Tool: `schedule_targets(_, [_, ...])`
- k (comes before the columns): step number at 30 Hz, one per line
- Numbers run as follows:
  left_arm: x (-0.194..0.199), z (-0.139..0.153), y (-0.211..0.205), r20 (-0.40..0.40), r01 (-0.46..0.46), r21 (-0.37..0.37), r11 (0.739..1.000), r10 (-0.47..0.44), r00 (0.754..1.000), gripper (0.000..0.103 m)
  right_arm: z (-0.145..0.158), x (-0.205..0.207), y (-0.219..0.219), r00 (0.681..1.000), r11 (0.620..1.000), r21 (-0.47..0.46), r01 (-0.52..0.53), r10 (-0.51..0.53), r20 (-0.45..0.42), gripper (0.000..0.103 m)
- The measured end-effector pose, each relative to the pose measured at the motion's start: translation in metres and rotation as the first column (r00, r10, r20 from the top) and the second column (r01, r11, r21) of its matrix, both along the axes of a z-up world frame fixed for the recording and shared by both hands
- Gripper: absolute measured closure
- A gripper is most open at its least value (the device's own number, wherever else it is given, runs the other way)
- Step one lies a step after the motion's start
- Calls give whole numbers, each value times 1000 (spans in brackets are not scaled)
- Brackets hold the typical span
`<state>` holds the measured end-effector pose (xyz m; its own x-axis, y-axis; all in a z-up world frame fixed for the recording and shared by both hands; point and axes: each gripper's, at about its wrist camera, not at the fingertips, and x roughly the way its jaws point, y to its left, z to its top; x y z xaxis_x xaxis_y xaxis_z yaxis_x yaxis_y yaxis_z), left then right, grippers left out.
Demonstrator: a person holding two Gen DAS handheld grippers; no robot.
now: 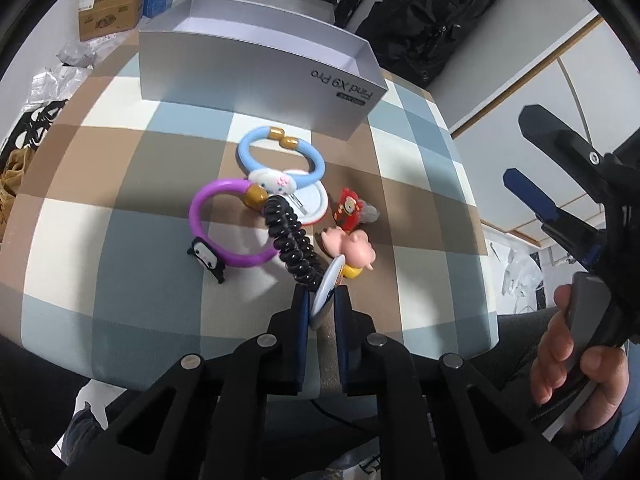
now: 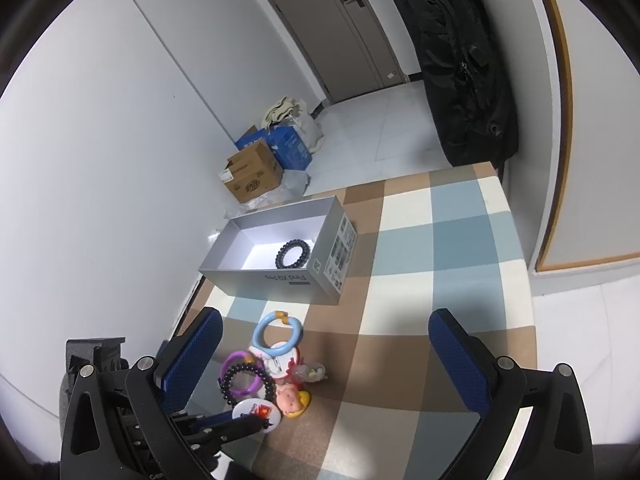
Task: Organize jewelry
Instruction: 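Lower the left gripper onto the white round badge and grasp it, then lift the white badge with the left gripper while the right gripper grasps the pink doll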
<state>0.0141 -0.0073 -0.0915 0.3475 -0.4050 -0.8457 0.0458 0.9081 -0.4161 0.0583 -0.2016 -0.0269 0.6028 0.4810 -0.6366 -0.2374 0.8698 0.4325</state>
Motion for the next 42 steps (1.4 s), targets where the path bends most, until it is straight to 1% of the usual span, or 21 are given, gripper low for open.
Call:
schedule_targets(3, [1, -1, 3, -20, 2, -24, 1000, -3, 1000, 96, 0, 0, 1, 1000, 1000, -5, -1, 1, -1, 0])
schedule_targets(5, [2, -3, 5, -46, 5, -68, 998, -8, 999, 96, 0, 0, 1, 1000, 1000, -8, -3, 3, -2, 0])
schedule_targets(8, [4, -3, 6, -65, 10, -92, 996, -16, 998, 96, -1, -2, 2, 1000, 1000, -14, -6, 6, -3, 0])
schedule_targets(10, [5, -2, 6, -75, 17, -108, 994, -25, 997, 99, -1, -2, 3, 1000, 1000, -20, -9, 9, -4, 0])
schedule_targets(14, [4, 2, 2, -71, 45, -117, 992, -53, 996, 102, -3, -2, 3, 1000, 1000, -28, -10, 9, -8, 0])
schedule_targets(17, [3, 6, -2, -51, 63, -110, 992, -68, 996, 103, -4, -3, 4, 1000, 999, -34, -16, 16, -15, 0])
schedule_targets(19, [4, 4, -2, -55, 55, -102, 993, -61, 997, 103, -6, -4, 5, 999, 999, -35, -24, 23, -24, 0])
schedule_targets(21, [5, 2, -3, -53, 52, -123, 991, -59, 997, 103, -8, -5, 7, 999, 999, -35, -32, 31, -36, 0])
schedule_targets(30, [9, 5, -17, -11, 78, -70, 994, -79, 997, 103, -11, -9, 5, 998, 999, -36, -27, 25, -56, 0])
schedule_targets(35, [3, 20, -15, 55, 92, -59, 994, -89, 995, 103, -15, -11, 2, 996, 1000, -18, -25, 23, -88, 0])
schedule_targets(39, [1, 31, -5, 95, 74, -56, 996, -68, 993, 103, -21, -13, 5, 992, 999, -21, -41, 38, -118, 0])
schedule_targets(42, [1, 40, 6, 129, 44, -65, 997, -35, 991, 103, -27, -16, 13, 987, 996, -41, -76, 69, -143, 0])
